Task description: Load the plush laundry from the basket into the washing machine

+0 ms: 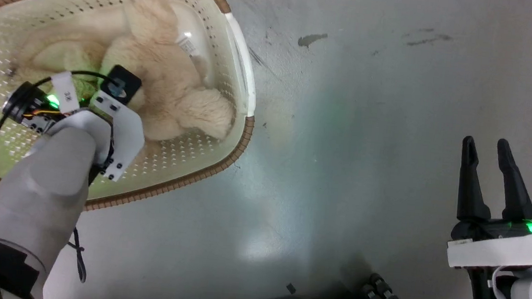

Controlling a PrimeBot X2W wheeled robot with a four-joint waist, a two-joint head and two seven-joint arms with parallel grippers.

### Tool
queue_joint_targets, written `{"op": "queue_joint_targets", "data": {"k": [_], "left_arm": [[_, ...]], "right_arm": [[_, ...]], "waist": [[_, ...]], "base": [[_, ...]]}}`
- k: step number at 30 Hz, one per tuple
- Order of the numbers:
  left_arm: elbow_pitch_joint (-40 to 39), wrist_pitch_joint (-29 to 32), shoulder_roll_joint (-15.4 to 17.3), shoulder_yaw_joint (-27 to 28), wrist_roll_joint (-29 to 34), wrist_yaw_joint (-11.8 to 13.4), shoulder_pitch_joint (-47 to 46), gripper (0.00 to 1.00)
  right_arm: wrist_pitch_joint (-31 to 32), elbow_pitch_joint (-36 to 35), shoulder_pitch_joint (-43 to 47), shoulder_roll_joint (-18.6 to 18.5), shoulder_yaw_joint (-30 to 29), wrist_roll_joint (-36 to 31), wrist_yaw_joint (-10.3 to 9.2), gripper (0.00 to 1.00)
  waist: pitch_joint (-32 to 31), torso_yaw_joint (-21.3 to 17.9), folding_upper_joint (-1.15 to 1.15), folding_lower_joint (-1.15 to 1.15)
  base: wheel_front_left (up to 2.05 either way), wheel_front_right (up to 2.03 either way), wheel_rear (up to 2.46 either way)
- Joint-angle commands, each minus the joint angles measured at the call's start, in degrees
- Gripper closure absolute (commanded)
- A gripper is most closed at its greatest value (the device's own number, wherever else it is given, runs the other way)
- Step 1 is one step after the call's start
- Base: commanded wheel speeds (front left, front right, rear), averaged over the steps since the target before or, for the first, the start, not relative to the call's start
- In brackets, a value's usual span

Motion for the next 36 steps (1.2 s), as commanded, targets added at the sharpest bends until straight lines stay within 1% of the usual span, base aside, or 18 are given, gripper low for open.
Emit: {"op": "queue_joint_targets", "data": {"k": [1, 4, 6, 9, 11, 12, 13, 16, 20, 24, 29, 30, 36], "left_arm": [[2.1, 0.5, 0.3, -0.5, -0.5, -0.1, -0.3, 1.00], [4.0, -0.1, 0.3, -0.9, -1.8, 0.0, -0.9, 1.00], [4.8, -1.4, 0.1, -1.0, -2.6, 0.4, -1.0, 1.00], [4.8, -3.7, -0.6, -0.5, -3.6, 0.7, 0.5, 1.00], [4.5, -6.5, -0.7, 0.0, -4.4, 0.9, 1.9, 1.00], [4.2, -8.3, -0.9, 0.5, -5.0, 1.3, 2.6, 1.00], [4.1, -12.8, -1.8, 1.7, -6.6, 2.2, 5.4, 1.00], [4.1, -16.5, -3.1, 3.0, -8.6, 2.6, 8.5, 1.00], [3.5, -19.8, -4.3, 5.1, -11.1, 3.2, 12.7, 1.00], [0.5, -20.9, -5.7, 6.5, -12.7, 3.7, 17.6, 1.00], [-12.0, -21.0, -5.0, 8.7, -12.1, 5.4, 25.3, 1.00], [-19.8, -21.0, -4.2, 10.4, -11.2, 6.3, 30.4, 1.00], [-33.8, -21.0, -2.6, 13.9, -9.0, 7.7, 38.2, 1.00]], "right_arm": [[-0.6, 0.4, -1.1, 0.1, -0.1, 0.6, 0.03, 0.00], [-0.9, 1.3, -1.3, 0.1, 0.2, 2.4, 0.03, 0.00], [-1.1, 1.6, -1.3, 0.1, -0.3, 2.4, 0.03, 0.00], [-1.1, 2.2, -1.1, 0.1, -1.4, 2.2, 0.03, 0.00], [-1.1, 2.5, -0.9, 0.1, -2.1, 1.8, 0.03, 0.00], [-1.1, 2.6, -0.7, 0.1, -2.5, 1.5, 0.03, 0.00], [-1.1, 2.8, 0.2, 0.1, -3.7, 0.6, 0.03, 0.00], [-1.1, 3.2, 1.3, 0.1, -3.9, -0.9, 0.03, 0.00], [-1.1, 3.6, 2.8, 0.1, -4.7, -2.3, 0.03, 0.00], [-1.1, 4.3, 5.1, 0.1, -5.7, -3.4, 0.03, 0.00], [-1.1, 4.8, 8.1, 0.1, -6.3, -4.5, 0.03, 0.00], [-1.1, 5.1, 9.7, 0.1, -6.4, -4.9, 0.03, 0.00], [-1.1, 5.4, 11.6, 0.1, -6.2, -4.9, 0.03, 0.00]], "waist": [[0.3, -0.3, 0.00, 0.00], [0.4, -0.3, 0.00, 0.00], [-0.1, -0.1, 0.00, 0.00], [-2.7, 0.7, 0.00, 0.00], [-5.0, 1.2, 0.00, 0.00], [-6.4, 1.6, 0.00, 0.00], [-10.9, 3.1, 0.00, 0.00], [-15.5, 4.7, 0.00, 0.00], [-22.3, 6.6, 0.00, 0.00], [-29.3, 8.7, 0.00, 0.00], [-36.4, 11.0, 0.00, 0.00], [-39.7, 12.1, 0.00, 0.00], [-43.6, 12.9, 0.00, 0.00]], "base": [[0.00, 0.00, 0.00], [0.00, 0.00, 0.00], [0.00, 0.00, 0.00], [0.00, 0.00, 0.00], [0.00, 0.00, 0.00], [0.00, 0.00, 0.00], [0.00, 0.00, 0.00], [0.00, 0.00, 0.00], [0.00, 0.00, 0.00], [0.00, 0.00, 0.00], [0.00, 0.00, 0.00], [0.00, 0.00, 0.00], [0.00, 0.00, 0.00]]}}
